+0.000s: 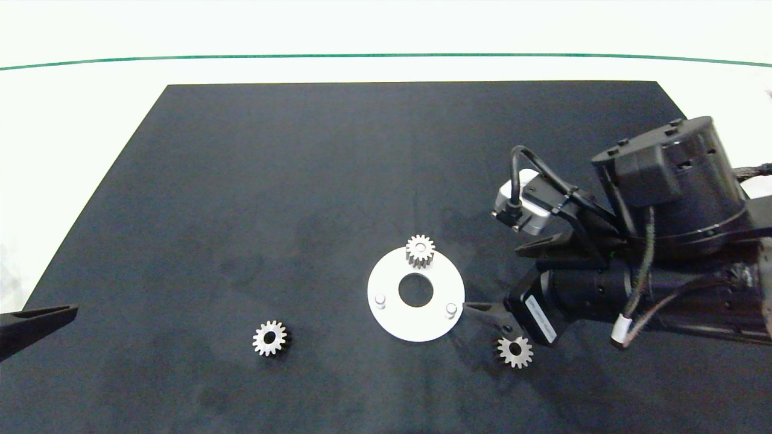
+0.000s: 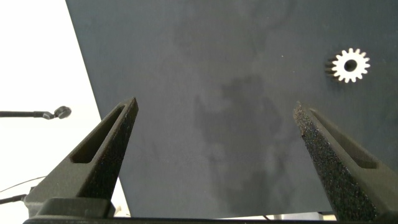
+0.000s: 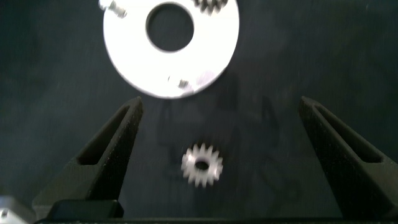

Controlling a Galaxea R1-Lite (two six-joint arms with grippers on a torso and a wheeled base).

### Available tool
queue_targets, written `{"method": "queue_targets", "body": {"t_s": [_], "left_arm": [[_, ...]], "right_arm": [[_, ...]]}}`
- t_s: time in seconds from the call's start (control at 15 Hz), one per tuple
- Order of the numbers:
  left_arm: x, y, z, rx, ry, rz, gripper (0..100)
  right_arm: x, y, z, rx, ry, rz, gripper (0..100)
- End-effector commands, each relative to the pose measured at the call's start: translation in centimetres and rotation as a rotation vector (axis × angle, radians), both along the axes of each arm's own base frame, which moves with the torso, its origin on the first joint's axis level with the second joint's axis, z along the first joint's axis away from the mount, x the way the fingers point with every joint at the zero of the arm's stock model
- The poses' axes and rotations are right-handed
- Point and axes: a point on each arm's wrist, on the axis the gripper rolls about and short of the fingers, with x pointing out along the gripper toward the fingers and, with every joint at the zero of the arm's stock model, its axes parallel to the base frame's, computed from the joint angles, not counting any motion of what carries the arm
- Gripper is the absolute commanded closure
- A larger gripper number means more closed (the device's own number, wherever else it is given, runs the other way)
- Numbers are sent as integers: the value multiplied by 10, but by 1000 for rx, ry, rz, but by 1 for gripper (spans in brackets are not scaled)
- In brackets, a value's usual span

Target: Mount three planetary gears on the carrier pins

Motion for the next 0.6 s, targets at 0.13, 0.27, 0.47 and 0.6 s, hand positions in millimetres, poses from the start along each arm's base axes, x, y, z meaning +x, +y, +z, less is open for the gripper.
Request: {"method": "queue_targets", "body": {"t_s": [0.13, 0.27, 0.47, 0.6], "left_arm": [[-1, 0, 0, 3, -2, -3, 0], [-4, 0, 1, 2, -11, -3, 0], [-4, 0, 1, 2, -13, -4, 0], [-5, 0, 1, 4, -14, -5, 0]], "right_arm": [[-25, -6, -4, -21, -8, 30, 0], [-29, -3, -8, -37, -1, 44, 0], [-33, -1, -13, -51, 11, 61, 0], [-32, -1, -14, -52, 14, 62, 0]]}}
